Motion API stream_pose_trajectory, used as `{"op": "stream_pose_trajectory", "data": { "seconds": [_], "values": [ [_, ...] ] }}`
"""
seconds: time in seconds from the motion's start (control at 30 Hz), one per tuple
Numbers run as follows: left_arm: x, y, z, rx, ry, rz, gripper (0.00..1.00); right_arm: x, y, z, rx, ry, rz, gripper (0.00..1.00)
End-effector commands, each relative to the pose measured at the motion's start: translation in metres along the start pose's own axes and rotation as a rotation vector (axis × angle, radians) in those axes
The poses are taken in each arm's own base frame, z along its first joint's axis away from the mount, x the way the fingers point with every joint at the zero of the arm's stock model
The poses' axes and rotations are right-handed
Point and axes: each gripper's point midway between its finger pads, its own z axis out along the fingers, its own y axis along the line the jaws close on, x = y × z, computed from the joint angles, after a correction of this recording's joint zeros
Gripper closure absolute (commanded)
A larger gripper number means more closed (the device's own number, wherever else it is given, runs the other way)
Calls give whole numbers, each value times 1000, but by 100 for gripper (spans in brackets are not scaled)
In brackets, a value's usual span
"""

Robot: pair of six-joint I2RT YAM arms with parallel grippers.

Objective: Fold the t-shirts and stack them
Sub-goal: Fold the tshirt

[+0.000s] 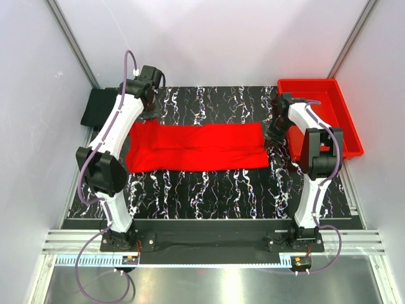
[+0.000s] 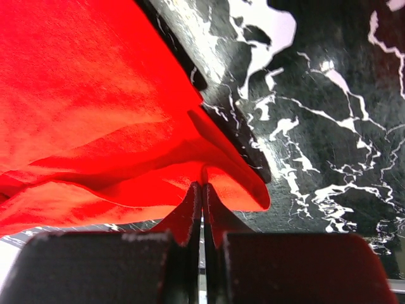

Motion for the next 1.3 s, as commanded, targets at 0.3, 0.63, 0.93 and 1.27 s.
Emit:
{"op": "stream_pose_trajectory", "data": {
  "seconds": [0.3,0.63,0.93,1.27],
  "values": [
    [-26,20,-4,-74,-81,-33,100,-16,11,0,-33,19,2,100],
    [-21,32,-1,-122,-79,-54,100,-17,9,-2,-30,6,18,100],
    [-24,42,3,-171,-84,-51,100,-18,10,2,-34,14,27,100],
    [-33,33,19,-147,-74,-40,100,-32,17,14,-36,27,33,100]
  ]
}}
